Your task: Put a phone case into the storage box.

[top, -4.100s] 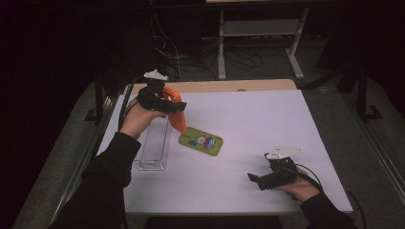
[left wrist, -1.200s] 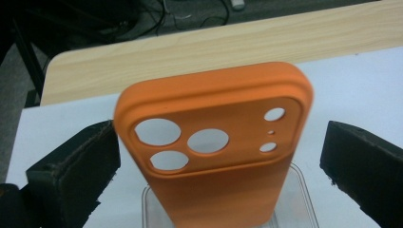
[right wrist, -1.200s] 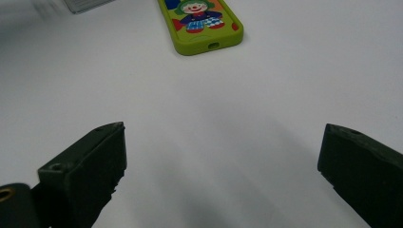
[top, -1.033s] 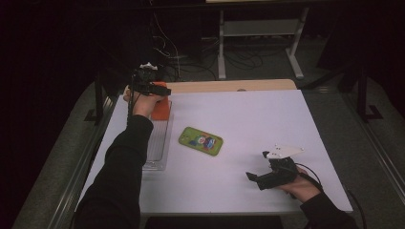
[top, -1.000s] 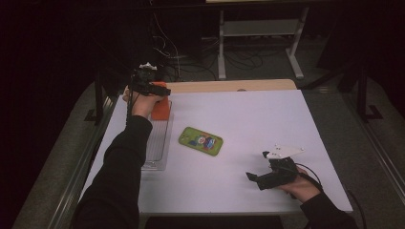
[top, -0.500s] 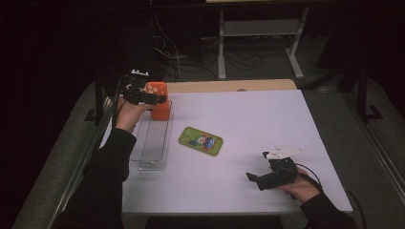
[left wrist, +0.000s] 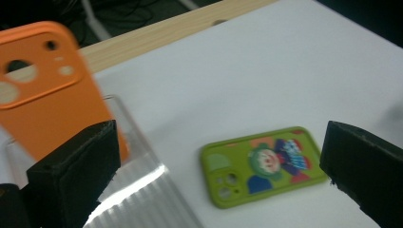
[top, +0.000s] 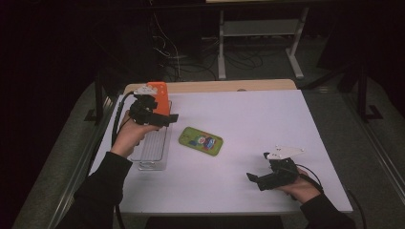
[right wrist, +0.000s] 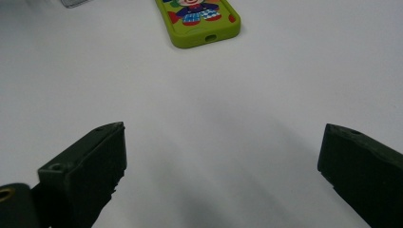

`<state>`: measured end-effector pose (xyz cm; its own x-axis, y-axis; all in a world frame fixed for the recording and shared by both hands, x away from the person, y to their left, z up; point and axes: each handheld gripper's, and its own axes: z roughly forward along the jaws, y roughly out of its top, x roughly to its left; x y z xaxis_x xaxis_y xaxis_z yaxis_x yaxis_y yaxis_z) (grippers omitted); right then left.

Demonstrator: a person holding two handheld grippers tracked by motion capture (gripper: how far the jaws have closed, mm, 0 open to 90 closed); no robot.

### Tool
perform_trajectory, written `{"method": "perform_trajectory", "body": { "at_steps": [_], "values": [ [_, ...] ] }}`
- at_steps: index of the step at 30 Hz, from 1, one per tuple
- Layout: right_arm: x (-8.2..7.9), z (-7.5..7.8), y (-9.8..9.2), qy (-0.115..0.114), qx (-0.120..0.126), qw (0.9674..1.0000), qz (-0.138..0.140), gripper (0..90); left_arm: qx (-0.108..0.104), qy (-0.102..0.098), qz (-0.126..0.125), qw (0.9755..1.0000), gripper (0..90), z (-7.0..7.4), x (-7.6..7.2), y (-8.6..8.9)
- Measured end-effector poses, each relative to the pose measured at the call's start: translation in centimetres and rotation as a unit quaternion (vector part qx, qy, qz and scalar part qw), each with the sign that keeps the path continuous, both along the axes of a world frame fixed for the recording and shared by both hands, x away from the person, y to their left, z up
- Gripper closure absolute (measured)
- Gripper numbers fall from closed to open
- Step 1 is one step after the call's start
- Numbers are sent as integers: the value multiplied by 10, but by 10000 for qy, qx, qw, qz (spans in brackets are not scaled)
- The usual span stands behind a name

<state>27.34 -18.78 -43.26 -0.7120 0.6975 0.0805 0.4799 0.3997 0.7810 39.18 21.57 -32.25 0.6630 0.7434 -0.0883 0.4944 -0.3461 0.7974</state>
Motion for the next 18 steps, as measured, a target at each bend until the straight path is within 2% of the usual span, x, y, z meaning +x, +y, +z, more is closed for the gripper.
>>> {"method": "perform_trajectory", "body": {
  "at_steps": [8, 13, 18],
  "values": [
    [0, 0, 3, 24, -23, 10000, 10, 14, -256, -149, -511, 9983, 0, -9, -33, -15],
    [-1, 0, 3, 33, 9, 10000, 19, 14, -268, -82, -774, 9966, 0, -22, -49, -21],
    [0, 0, 3, 66, 16, 10000, -39, 14, -61, 2, -1081, 9941, 0, -37, -63, -27]
  ]
}}
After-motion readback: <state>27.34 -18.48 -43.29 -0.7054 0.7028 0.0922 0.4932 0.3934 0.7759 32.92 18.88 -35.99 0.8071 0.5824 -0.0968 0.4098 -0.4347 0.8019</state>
